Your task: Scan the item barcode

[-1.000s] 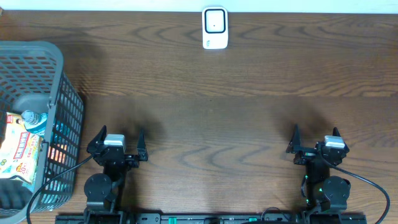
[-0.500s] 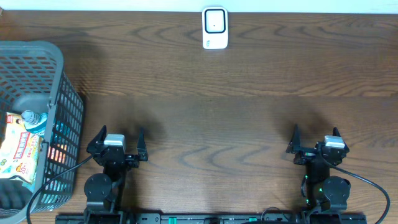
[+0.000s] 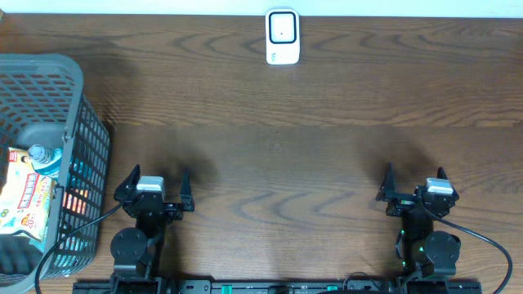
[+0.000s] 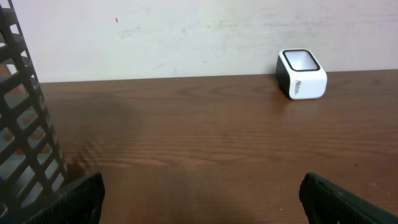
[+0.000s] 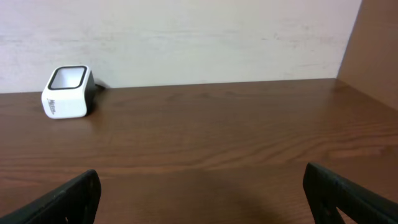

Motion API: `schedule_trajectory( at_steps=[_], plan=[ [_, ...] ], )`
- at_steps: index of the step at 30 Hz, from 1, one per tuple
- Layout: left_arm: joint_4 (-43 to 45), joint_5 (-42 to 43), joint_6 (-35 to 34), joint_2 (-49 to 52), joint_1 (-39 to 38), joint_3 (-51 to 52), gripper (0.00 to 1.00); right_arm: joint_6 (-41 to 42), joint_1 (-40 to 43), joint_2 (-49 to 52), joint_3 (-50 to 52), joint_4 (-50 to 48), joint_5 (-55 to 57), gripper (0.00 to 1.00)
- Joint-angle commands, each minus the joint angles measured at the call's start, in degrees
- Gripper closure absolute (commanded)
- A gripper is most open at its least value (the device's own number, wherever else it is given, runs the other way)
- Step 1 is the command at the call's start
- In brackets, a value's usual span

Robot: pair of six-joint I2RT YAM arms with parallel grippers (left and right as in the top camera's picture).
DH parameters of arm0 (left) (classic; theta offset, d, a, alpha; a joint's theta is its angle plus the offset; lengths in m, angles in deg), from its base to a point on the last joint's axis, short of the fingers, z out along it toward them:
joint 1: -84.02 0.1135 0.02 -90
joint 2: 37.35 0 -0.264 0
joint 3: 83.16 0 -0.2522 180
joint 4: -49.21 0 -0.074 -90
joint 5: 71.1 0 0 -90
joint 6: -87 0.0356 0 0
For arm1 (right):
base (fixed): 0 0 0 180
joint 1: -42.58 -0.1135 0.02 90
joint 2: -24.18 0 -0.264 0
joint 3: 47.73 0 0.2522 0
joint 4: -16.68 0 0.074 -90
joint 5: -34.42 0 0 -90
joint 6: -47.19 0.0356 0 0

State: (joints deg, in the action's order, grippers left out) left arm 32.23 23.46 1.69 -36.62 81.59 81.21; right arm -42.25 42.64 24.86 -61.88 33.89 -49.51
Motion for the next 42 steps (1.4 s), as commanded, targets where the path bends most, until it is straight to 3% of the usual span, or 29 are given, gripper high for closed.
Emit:
schedule_trajectory(
  at_steps=[1,13,16,21,26,31,42],
  plan=[
    [-1.9,0.8,-0.1,-0.5,0.2,0.9,0.0,-0.9,0.4,-0.3,0.1,0.2,0.9,0.01],
    [-1.9,0.8,-0.1,-0.5,0.2,0.9,0.0,-0.9,0.4,-0.3,0.1,0.2,0.9,0.01],
    [1.2,-2.7,6.0,-0.5,0.3,0.9,0.0,-0.9,0.4,-0.3,0.1,0.2,0.9,0.01],
    [1.2,-4.7,6.6,-0.5,0.3,0.9,0.0,-0.9,0.4,-0.3,0.1,0.2,0.9,0.01],
    [6.4,5.7,4.9,-0.4,0.2,-1.6,0.0,-0.9,0.4,-0.3,0.1,0.2,0.9,0.01],
    [0.2,6.0,1.7,3.1,0.2,-6.2,0.0,-0.9,0.4,-0.3,0.1,0.2,0.9,0.01],
    [2.6,6.8,1.6,7.5,0.2,-9.6,0.0,-0.9,0.4,-0.3,0.1,0.2,0.9,0.01]
  ],
)
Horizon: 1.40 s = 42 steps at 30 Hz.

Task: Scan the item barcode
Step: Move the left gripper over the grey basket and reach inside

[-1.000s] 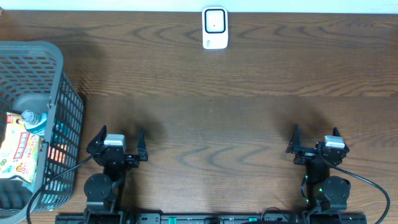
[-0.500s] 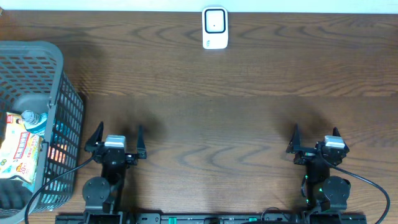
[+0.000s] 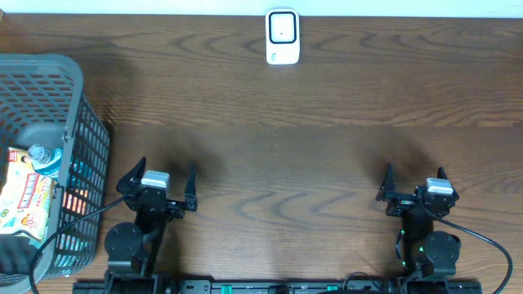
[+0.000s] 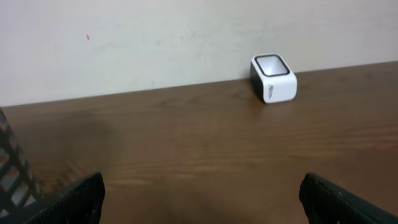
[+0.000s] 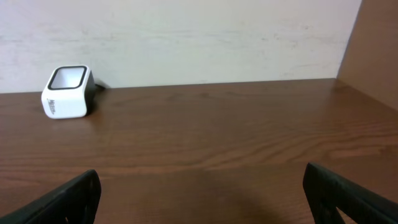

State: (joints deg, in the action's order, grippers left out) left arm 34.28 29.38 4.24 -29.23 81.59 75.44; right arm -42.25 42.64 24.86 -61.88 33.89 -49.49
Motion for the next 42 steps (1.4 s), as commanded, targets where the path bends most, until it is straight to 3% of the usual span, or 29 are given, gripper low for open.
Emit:
schedule_trajectory(
  at_steps=[1,16,34,42],
  plan=[
    [0.6,0.9,-0.9,0.2,0.2,-4.7,0.0,-0.9,0.4,-0.3,0.1,0.2,0.9,0.01],
    [-0.8,5.0,-4.7,7.5,0.2,-19.7,0.0,-0.9,0.4,-0.3,0.1,0.2,0.9,0.01],
    [-23.0,5.0,-3.0,31.3,0.3,-55.9,0.0,-0.9,0.4,-0.3,0.1,0.2,0.9,0.01],
    [-30.1,6.0,-1.8,32.5,0.3,-58.2,0.0,-0.9,0.4,-0.3,0.1,0.2,0.9,0.01]
  ],
)
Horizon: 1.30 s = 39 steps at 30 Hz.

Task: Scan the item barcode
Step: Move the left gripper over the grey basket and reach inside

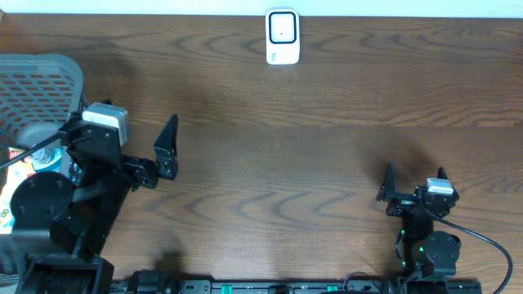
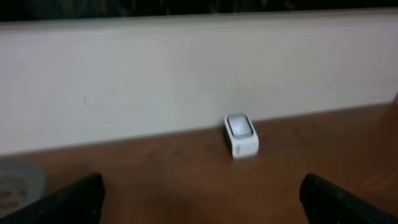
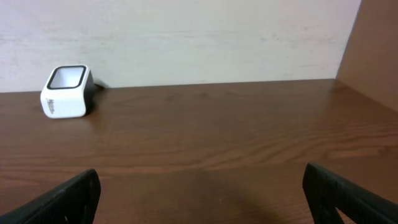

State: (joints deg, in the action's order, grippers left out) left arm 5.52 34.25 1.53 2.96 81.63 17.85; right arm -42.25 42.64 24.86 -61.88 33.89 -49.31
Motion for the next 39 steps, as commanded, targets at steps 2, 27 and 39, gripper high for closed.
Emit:
schedule_trajectory(
  at_steps=[2,27,39],
  plan=[
    [-0.9,1.1,1.0,0.3,0.2,-0.7,0.0,-0.9,0.4,-0.3,0.1,0.2,0.7,0.01],
    [-7.6,-53.5,-18.8,20.9,12.5,-22.4,0.02,-0.9,0.4,-0.3,0.1,0.2,0.7,0.01],
    [-17.9,-36.3,-39.9,26.0,39.3,-22.3,0.02,-0.9,0.4,-0.3,0.1,0.2,0.7,0.01]
  ],
)
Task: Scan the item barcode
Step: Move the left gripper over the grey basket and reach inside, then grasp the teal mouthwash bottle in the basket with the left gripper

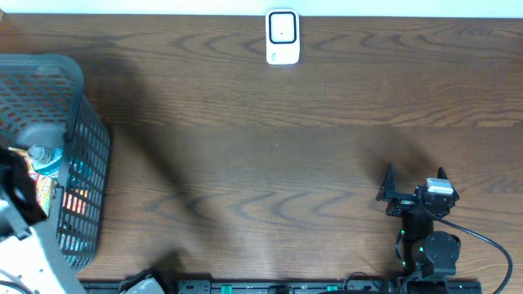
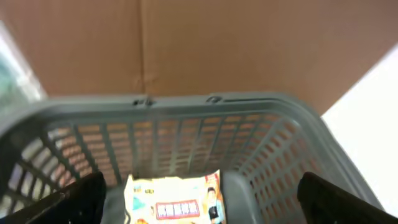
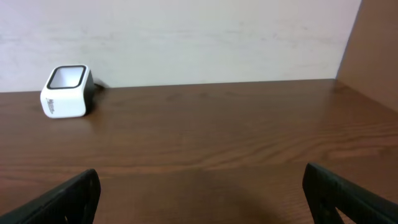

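A white barcode scanner (image 1: 283, 37) stands at the table's far edge, also in the right wrist view (image 3: 65, 92). In the grey mesh basket (image 1: 78, 122) at the left lie a yellow snack packet (image 2: 174, 198) and a clear bottle with a blue cap (image 1: 41, 158). My left gripper (image 2: 199, 205) hangs open above the basket's inside, the packet below between its fingertips (image 2: 78, 198). Overhead, only part of the left arm (image 1: 15, 204) shows at the frame's left edge. My right gripper (image 1: 415, 184) rests open and holds nothing near the front right.
Brown cardboard (image 2: 217, 43) rises behind the basket's far rim (image 2: 186, 102). Another cardboard panel (image 3: 379, 50) stands at the table's right end. A white wall backs the dark wooden table (image 1: 286, 163).
My left arm has moved from beside the basket's right wall to over the basket at the frame's left edge; its camera now looks down into the basket instead of at the scanner. The right arm is unchanged.
Both grippers rested open at the front of the table. The left one then turned slightly, then stood raised and further back beside the basket, facing the scanner. Now it hangs open over the basket's contents. The right arm stayed still.
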Motion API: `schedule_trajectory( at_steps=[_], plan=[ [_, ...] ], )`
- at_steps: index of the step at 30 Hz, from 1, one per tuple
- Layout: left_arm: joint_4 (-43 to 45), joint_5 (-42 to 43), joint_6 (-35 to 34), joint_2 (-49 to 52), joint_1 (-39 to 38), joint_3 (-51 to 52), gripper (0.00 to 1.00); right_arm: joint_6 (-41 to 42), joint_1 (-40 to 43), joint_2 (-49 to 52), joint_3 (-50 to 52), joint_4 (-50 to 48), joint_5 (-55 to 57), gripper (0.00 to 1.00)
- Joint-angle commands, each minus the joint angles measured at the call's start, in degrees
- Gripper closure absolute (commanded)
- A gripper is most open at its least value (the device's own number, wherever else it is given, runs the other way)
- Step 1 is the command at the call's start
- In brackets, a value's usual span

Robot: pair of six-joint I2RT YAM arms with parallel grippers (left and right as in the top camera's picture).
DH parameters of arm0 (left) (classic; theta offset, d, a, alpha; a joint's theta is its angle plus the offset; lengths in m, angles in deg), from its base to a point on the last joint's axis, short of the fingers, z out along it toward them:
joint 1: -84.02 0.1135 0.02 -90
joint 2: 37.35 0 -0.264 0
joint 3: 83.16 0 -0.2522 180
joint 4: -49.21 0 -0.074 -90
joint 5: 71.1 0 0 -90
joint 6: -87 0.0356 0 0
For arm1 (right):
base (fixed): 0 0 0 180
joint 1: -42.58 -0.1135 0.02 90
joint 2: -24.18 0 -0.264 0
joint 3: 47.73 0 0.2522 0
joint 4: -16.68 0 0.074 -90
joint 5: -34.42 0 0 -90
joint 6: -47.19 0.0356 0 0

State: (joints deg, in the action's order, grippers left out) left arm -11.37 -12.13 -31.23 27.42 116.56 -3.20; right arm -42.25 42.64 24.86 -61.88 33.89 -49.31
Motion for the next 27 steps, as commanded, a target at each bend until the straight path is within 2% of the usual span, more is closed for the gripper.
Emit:
schedule_trajectory(
  at_steps=[1,3,8,27],
  plan=[
    [-1.2,12.2,-7.8,2.0,5.6,-1.3,0.02,-0.9,0.4,-0.3,0.1,0.2,0.7,0.01],
    [-1.8,15.8,-9.4,3.1,7.8,-1.3,0.02,-0.9,0.4,-0.3,0.1,0.2,0.7,0.01],
    [-5.9,15.8,-15.3,5.6,9.3,-1.3,0.02,-0.9,0.4,-0.3,0.1,0.2,0.7,0.01],
    [-7.1,16.5,-15.6,9.0,9.3,-0.9,0.02,-0.9,0.4,-0.3,0.1,0.2,0.7,0.01]
  ],
)
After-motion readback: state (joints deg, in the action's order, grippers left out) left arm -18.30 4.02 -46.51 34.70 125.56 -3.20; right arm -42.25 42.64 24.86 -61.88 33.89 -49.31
